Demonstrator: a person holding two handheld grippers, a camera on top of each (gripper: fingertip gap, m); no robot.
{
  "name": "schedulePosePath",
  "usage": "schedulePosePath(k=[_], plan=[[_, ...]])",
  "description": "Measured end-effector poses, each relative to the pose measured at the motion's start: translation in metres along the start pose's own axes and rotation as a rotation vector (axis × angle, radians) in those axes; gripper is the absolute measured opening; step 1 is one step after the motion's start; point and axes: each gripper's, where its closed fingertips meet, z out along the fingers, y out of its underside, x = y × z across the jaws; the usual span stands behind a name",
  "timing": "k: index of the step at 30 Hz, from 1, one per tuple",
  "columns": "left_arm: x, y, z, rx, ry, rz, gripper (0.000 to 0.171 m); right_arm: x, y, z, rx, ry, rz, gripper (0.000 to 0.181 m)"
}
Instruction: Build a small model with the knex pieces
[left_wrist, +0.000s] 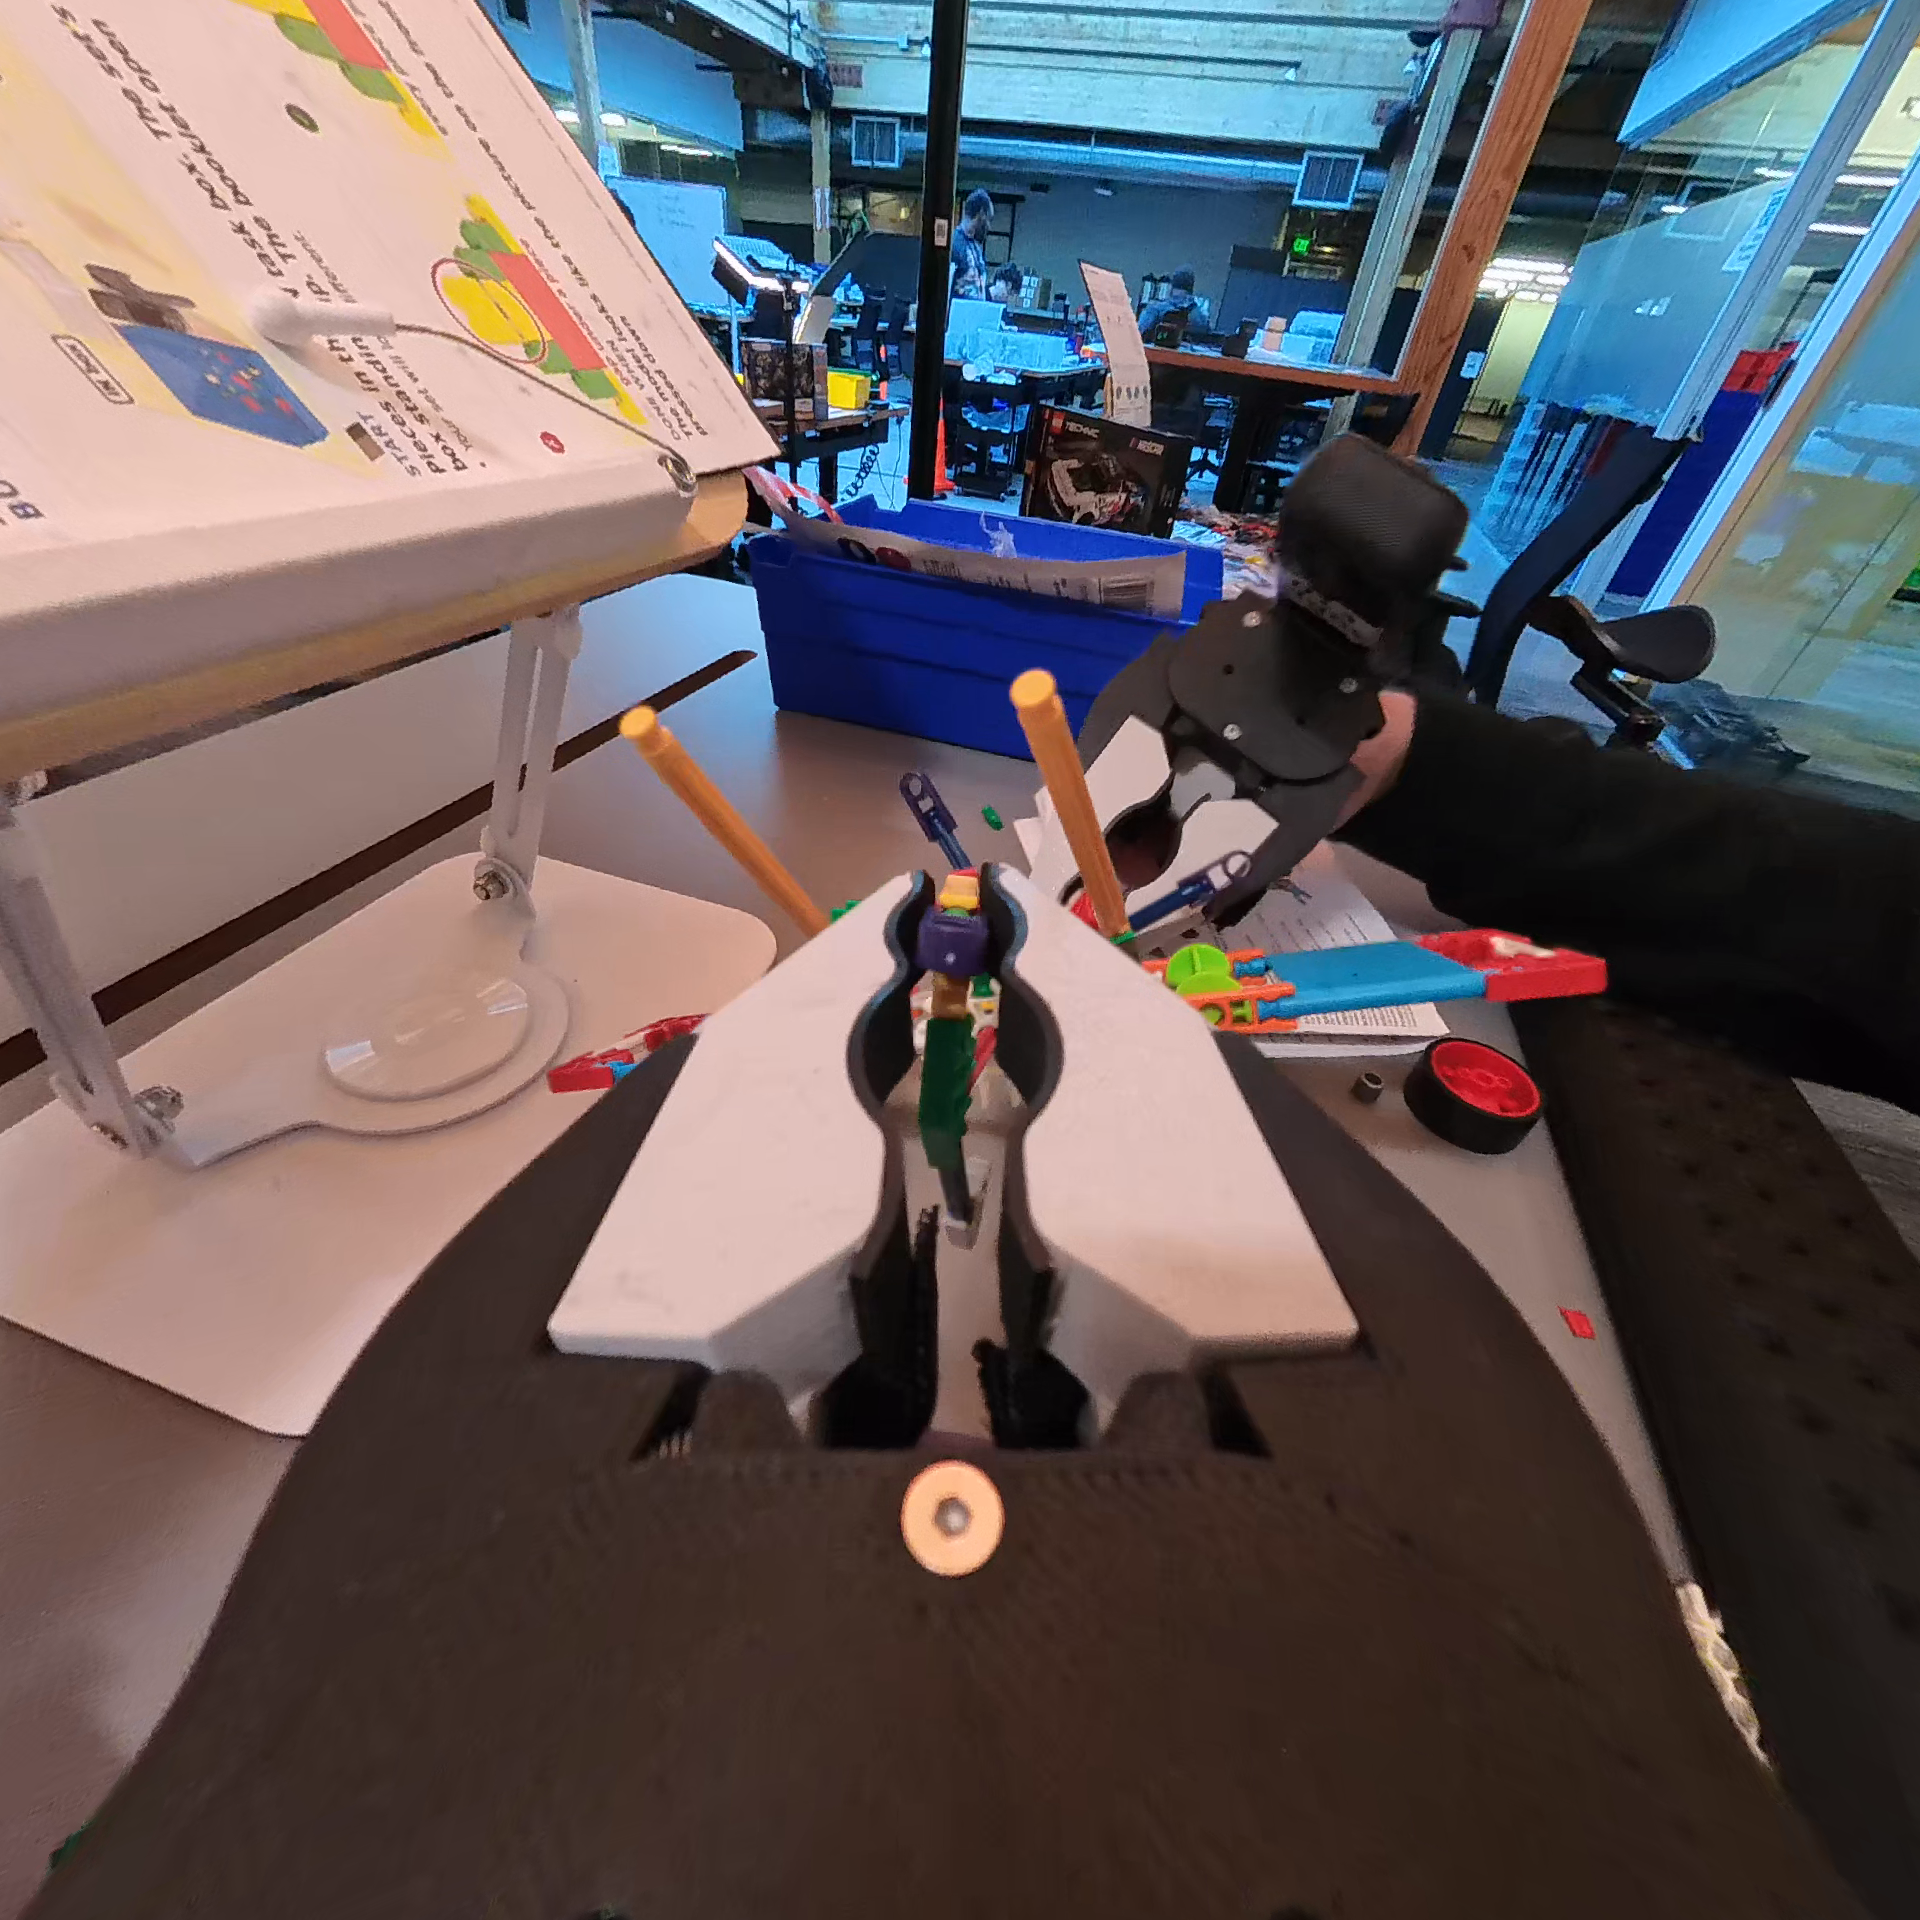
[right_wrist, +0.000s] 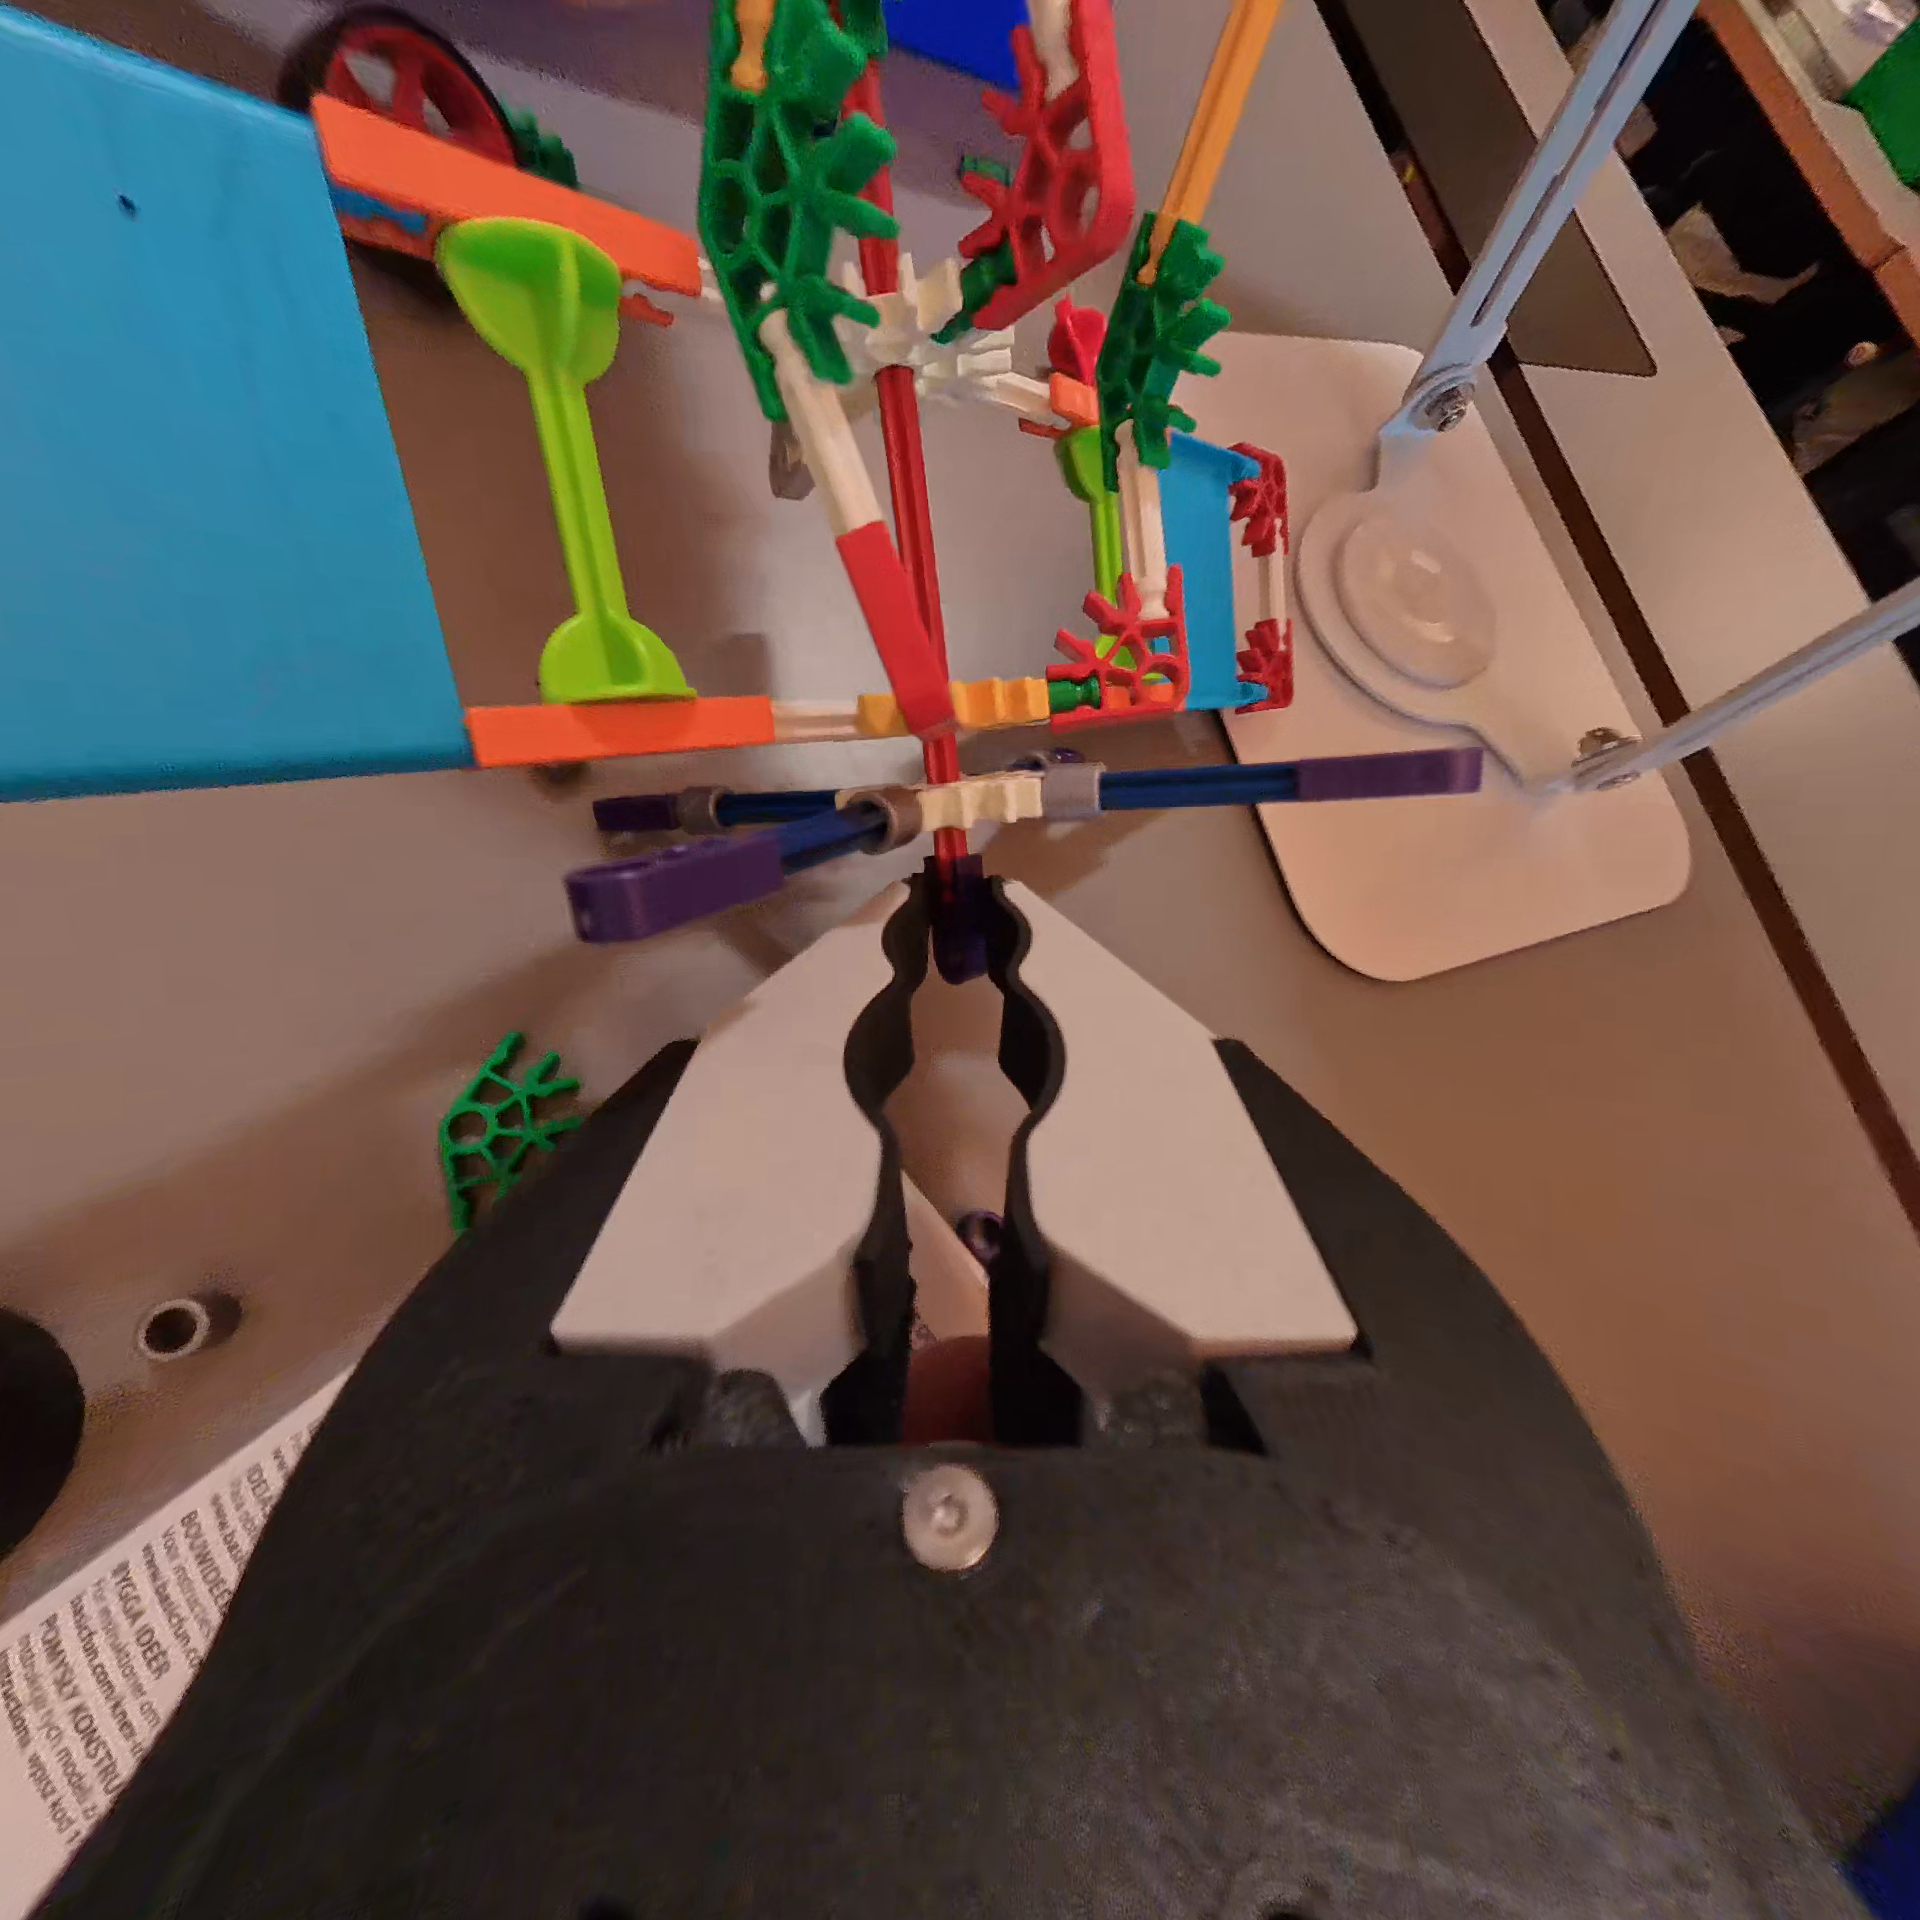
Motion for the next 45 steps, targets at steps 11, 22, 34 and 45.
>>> schedulePosePath(k=[11, 22, 34, 45], plan=[[-0.005, -0.016, -0.008, 0.049, -0.038, -0.007, 0.034, 0.007, -0.008, -0.006, 0.139, -0.023, 0.072, 0.006], [-0.018, -0.016, -0.015, 0.074, -0.063, -0.079, 0.044, 0.010, -0.021, -0.015, 0.261, -0.049, 0.137, 0.006], [-0.016, -0.017, -0.024, 0.036, -0.096, -0.068, 0.010, -0.005, -0.027, -0.010, 0.260, -0.139, 0.146, 0.006], [0.000, -0.018, -0.010, -0.025, -0.116, 0.034, 0.008, 0.003, 0.007, -0.009, 0.019, -0.043, 0.112, 0.025]])
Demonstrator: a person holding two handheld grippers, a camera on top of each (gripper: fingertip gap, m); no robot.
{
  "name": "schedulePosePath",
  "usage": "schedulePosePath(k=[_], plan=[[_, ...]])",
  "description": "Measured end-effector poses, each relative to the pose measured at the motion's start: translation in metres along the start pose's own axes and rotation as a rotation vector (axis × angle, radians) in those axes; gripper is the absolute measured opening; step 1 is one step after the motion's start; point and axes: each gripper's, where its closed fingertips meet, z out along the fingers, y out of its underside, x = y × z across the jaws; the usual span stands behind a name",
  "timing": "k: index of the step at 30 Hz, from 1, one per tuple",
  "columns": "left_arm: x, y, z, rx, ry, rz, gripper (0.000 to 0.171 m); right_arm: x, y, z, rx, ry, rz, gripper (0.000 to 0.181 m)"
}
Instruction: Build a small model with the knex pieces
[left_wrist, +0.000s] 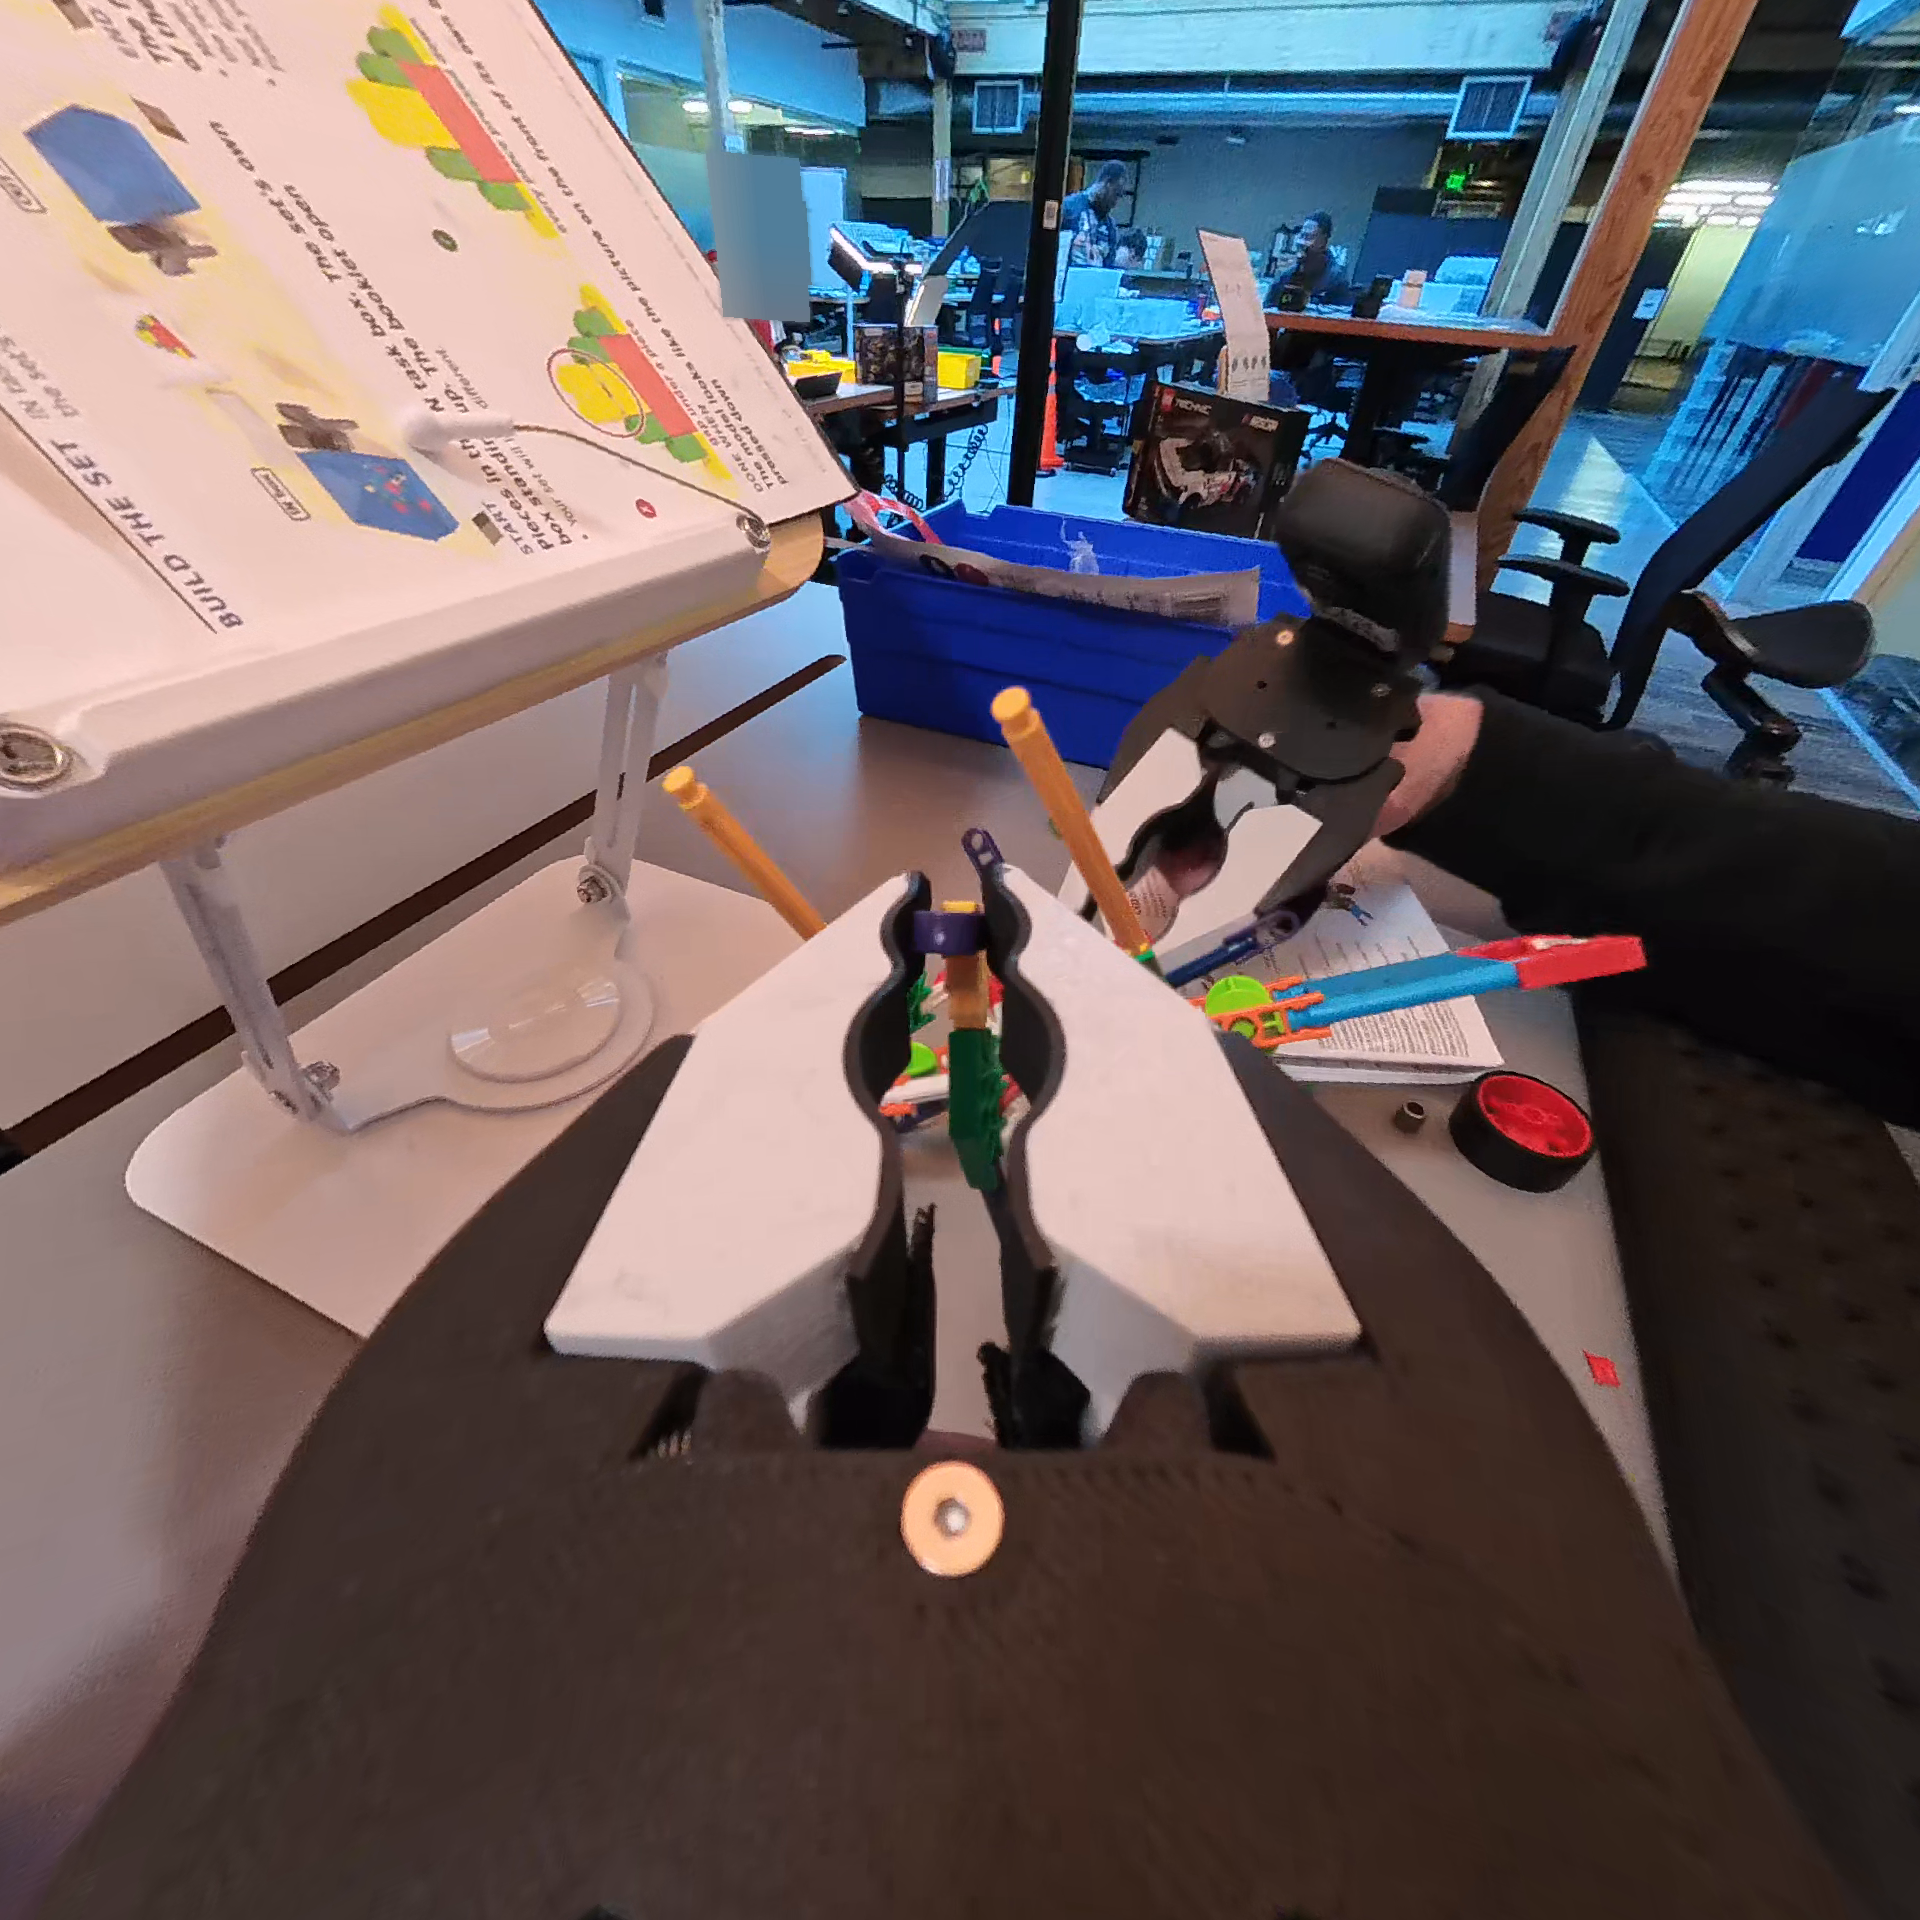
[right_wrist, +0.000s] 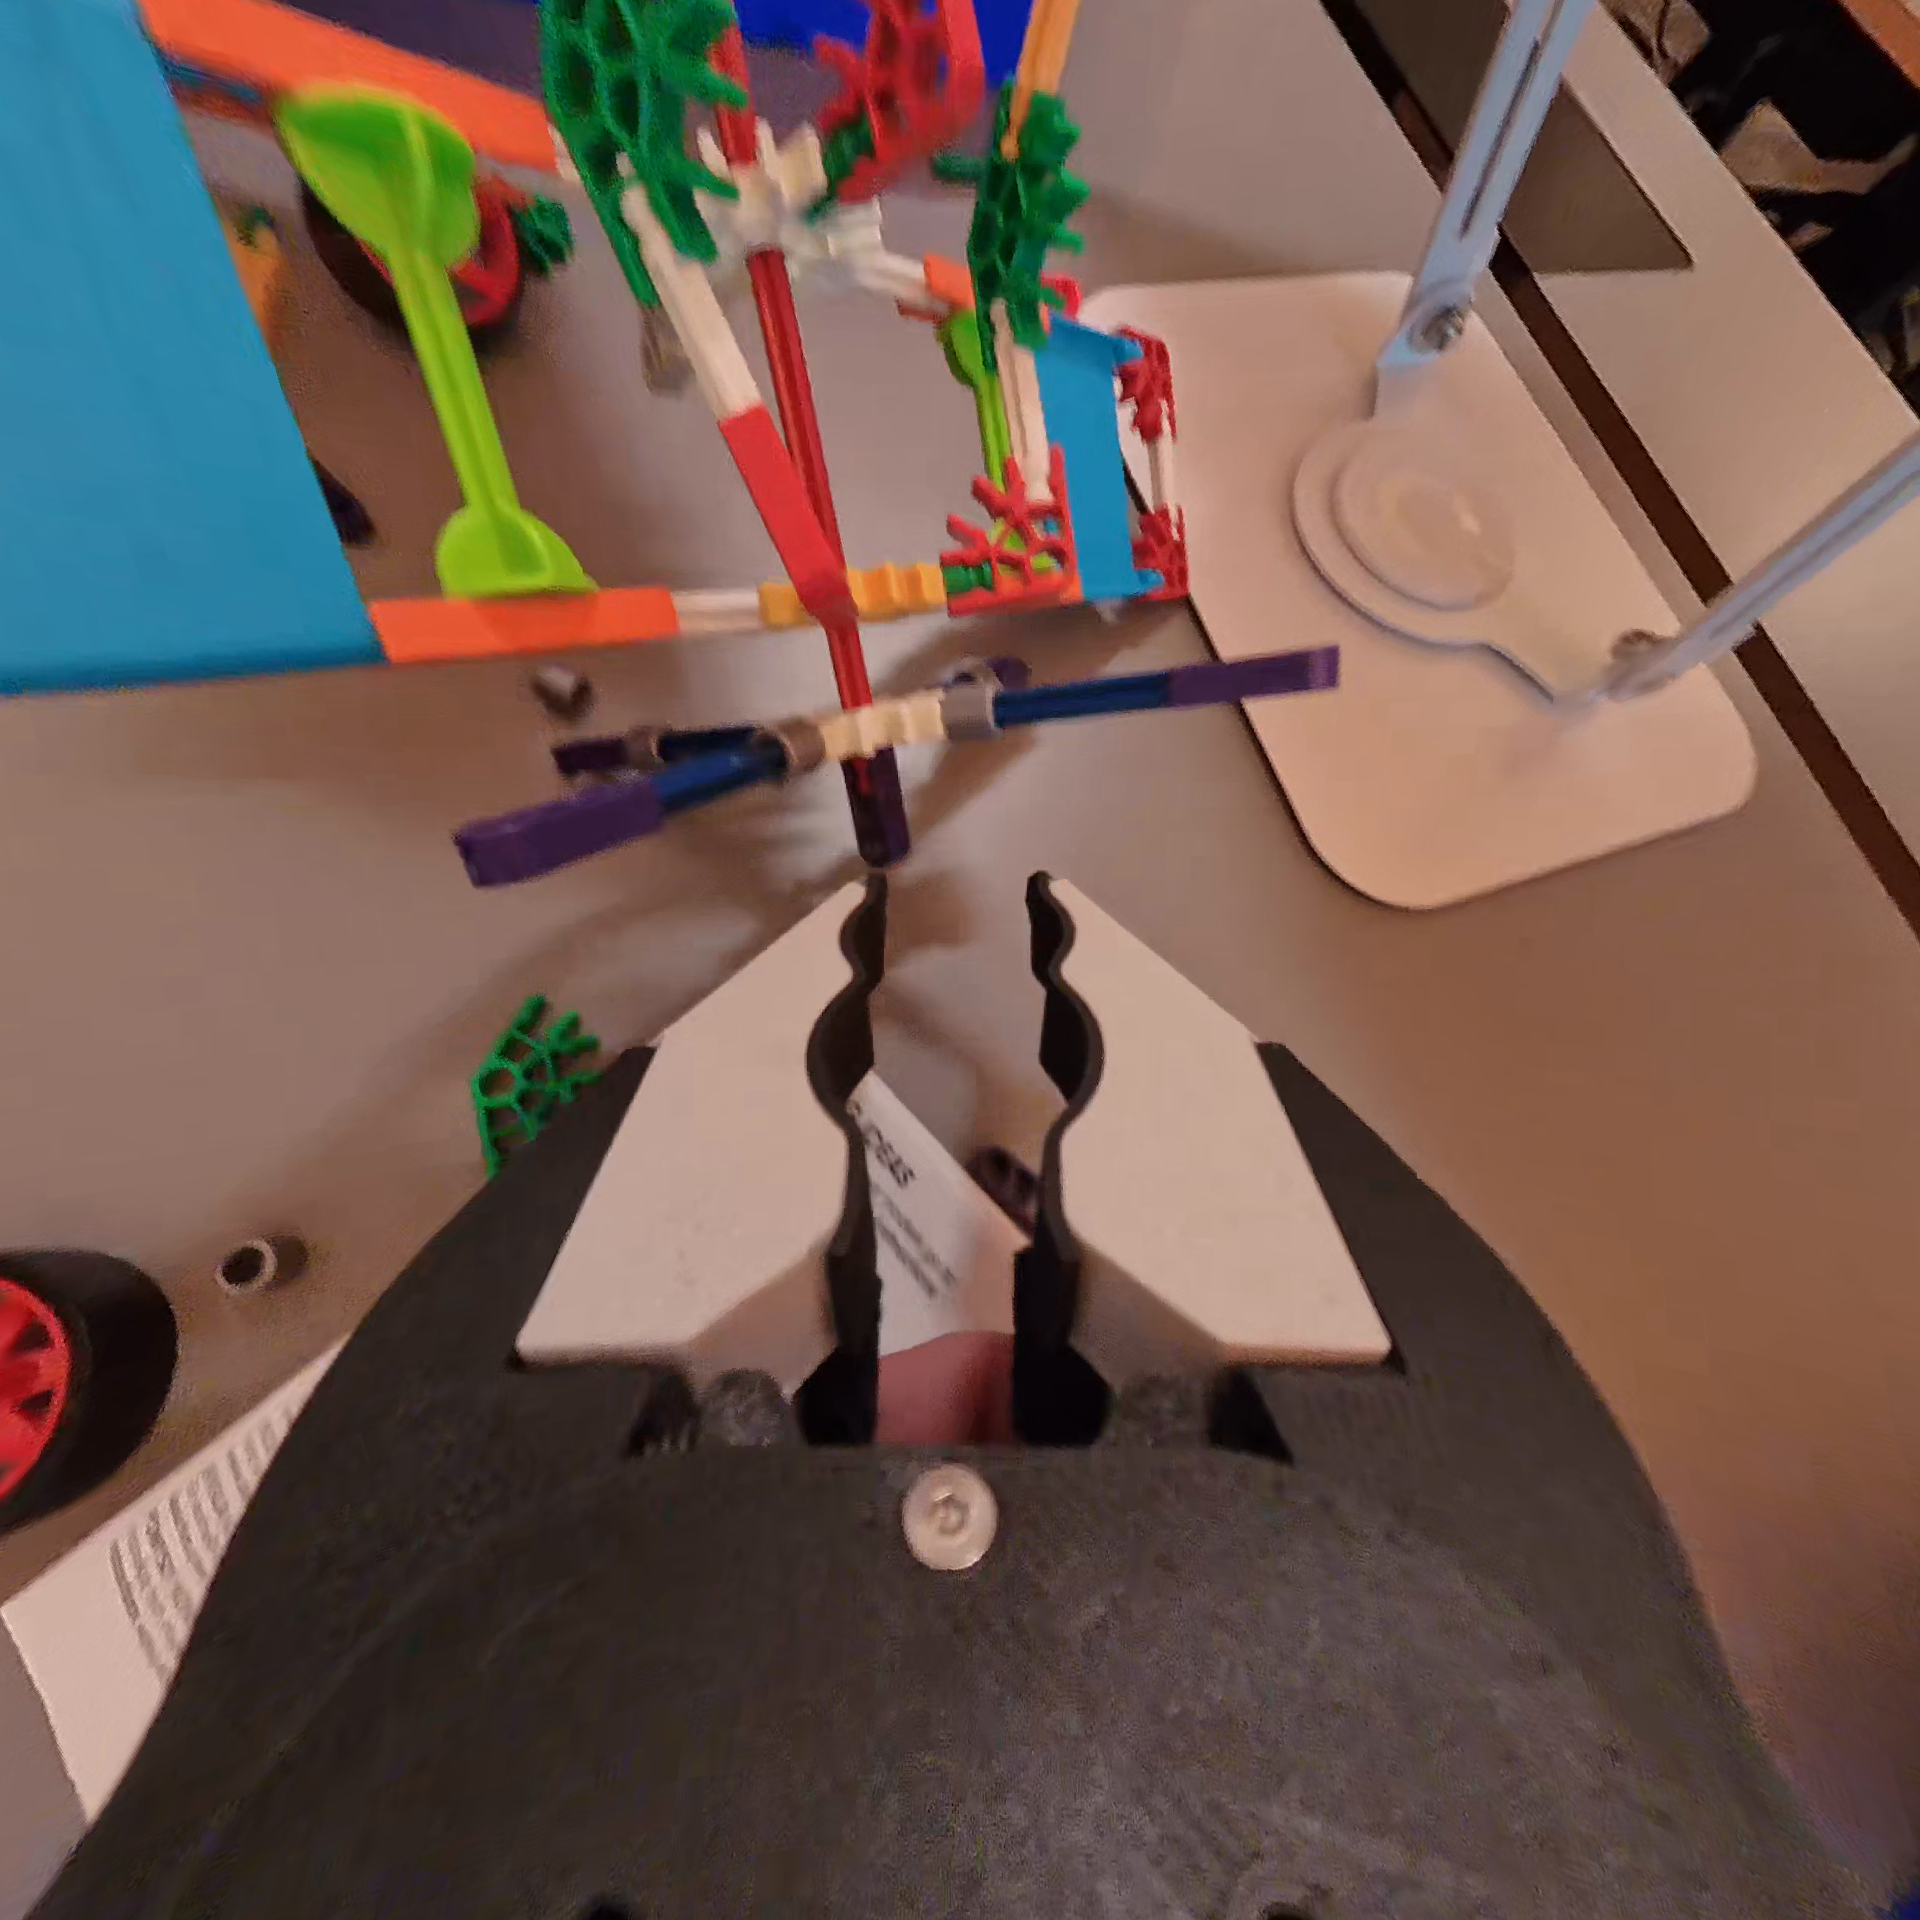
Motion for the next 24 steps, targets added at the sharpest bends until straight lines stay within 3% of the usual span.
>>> schedulePosePath(k=[4, 7, 11, 13, 15, 21, 24], plan=[[0.001, -0.002, 0.003, -0.016, -0.035, 0.013, 0.008, 0.028, 0.009, -0.028, -0.120, 0.205, -0.050, 0.022], [0.010, -0.005, 0.009, -0.026, -0.048, 0.069, 0.008, 0.025, -0.026, -0.055, 0.018, 0.245, -0.079, 0.000], [0.018, -0.009, 0.016, -0.029, -0.063, 0.097, 0.008, 0.014, -0.061, -0.072, 0.165, 0.232, -0.098, 0.004], [0.019, -0.012, 0.019, -0.020, -0.072, 0.090, 0.008, -0.003, -0.072, -0.066, 0.218, 0.168, -0.130, 0.017], [0.020, -0.014, 0.022, -0.010, -0.076, 0.081, 0.008, -0.012, -0.067, -0.050, 0.154, 0.143, -0.177, 0.028], [0.025, -0.018, 0.041, -0.006, -0.070, 0.069, 0.008, -0.005, -0.037, -0.007, -0.028, 0.156, -0.186, 0.023], [0.025, -0.020, 0.049, -0.015, -0.075, 0.071, 0.022, -0.002, -0.027, -0.002, -0.041, 0.130, -0.132, 0.019]])
